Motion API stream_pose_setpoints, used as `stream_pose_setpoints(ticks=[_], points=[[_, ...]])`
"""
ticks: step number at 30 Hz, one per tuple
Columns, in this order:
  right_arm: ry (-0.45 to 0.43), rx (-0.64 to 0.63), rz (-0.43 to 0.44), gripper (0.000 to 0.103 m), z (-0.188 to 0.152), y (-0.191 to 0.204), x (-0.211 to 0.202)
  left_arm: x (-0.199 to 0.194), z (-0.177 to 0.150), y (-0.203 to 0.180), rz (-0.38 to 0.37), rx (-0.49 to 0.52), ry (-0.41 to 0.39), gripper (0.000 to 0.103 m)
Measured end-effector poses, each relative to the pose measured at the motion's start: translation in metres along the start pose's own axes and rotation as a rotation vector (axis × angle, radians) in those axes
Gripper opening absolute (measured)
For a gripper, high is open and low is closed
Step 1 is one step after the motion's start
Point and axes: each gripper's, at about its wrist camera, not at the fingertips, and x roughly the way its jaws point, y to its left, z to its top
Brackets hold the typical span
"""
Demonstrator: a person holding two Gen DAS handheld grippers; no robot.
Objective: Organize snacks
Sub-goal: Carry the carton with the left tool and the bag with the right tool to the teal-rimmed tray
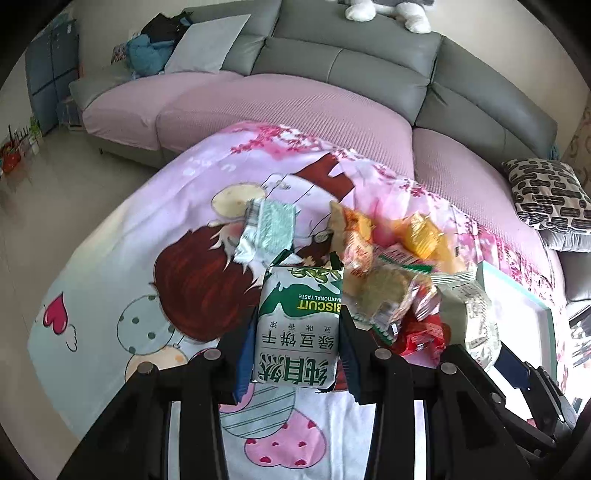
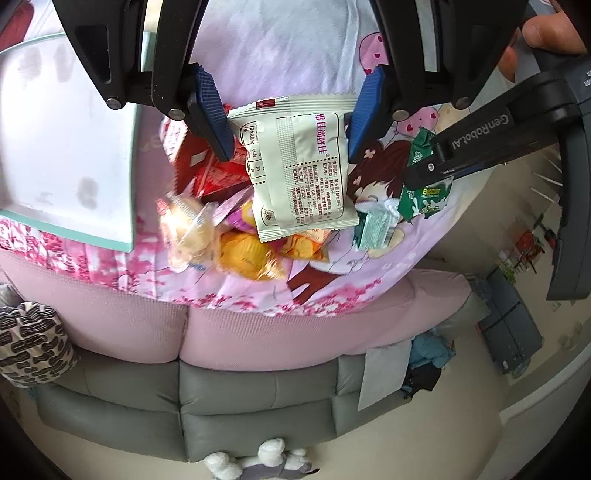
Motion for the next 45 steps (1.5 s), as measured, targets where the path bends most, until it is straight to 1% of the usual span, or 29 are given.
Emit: stream_pose_setpoints(ticks=[4,7,13,16,19,23,27,31,33,36,37,39,42,45], points=[[-0.045,0.028,-0.054,0.065,0.007,-0.020,-0.016,-0.010,0.009,-0.020,-0.011,0.039,-0.024,0.042],[-0.077,0.075,-0.136,0.065,0.013,-0.045,-0.029,-0.016,0.015,-0.042,-0.032,0.082,-0.039,0.042],[-0.097,0.194,-0.240,0.065,0.018,-0.102,-0.044,-0.021,0.020,-0.091,-0.080,0.176,-0.052,0.042],[-0.108,0.230,-0.316,0.065,0.018,-0.127,-0.053,-0.021,0.020,-0.115,-0.103,0.216,-0.050,0.042],[-0.121,0.279,-0.362,0.065,0.016,-0.153,-0.062,-0.017,0.017,-0.144,-0.151,0.267,-0.040,0.042],[-0.132,0.337,-0.461,0.065,0.010,-0.189,-0.075,-0.009,0.008,-0.178,-0.212,0.325,-0.018,0.042],[-0.127,0.404,-0.540,0.065,0.001,-0.226,-0.085,0.003,-0.003,-0.211,-0.257,0.385,0.011,0.042],[-0.113,0.477,-0.609,0.065,-0.011,-0.260,-0.090,0.014,-0.011,-0.237,-0.283,0.434,0.020,0.041],[-0.103,0.510,-0.634,0.065,-0.018,-0.274,-0.091,0.020,-0.013,-0.249,-0.294,0.459,0.019,0.040],[-0.087,0.563,-0.632,0.065,-0.025,-0.292,-0.088,0.028,-0.016,-0.263,-0.305,0.489,0.019,0.039],[-0.081,0.574,-0.630,0.065,-0.027,-0.296,-0.086,0.031,-0.017,-0.267,-0.306,0.499,0.020,0.035],[-0.067,0.586,-0.629,0.065,-0.031,-0.302,-0.080,0.039,-0.019,-0.272,-0.303,0.507,0.035,0.030],[-0.035,0.602,-0.627,0.065,-0.035,-0.308,-0.071,0.049,-0.023,-0.273,-0.299,0.503,0.060,0.030],[-0.019,0.600,-0.627,0.065,-0.036,-0.308,-0.068,0.051,-0.022,-0.270,-0.291,0.499,0.065,0.030]])
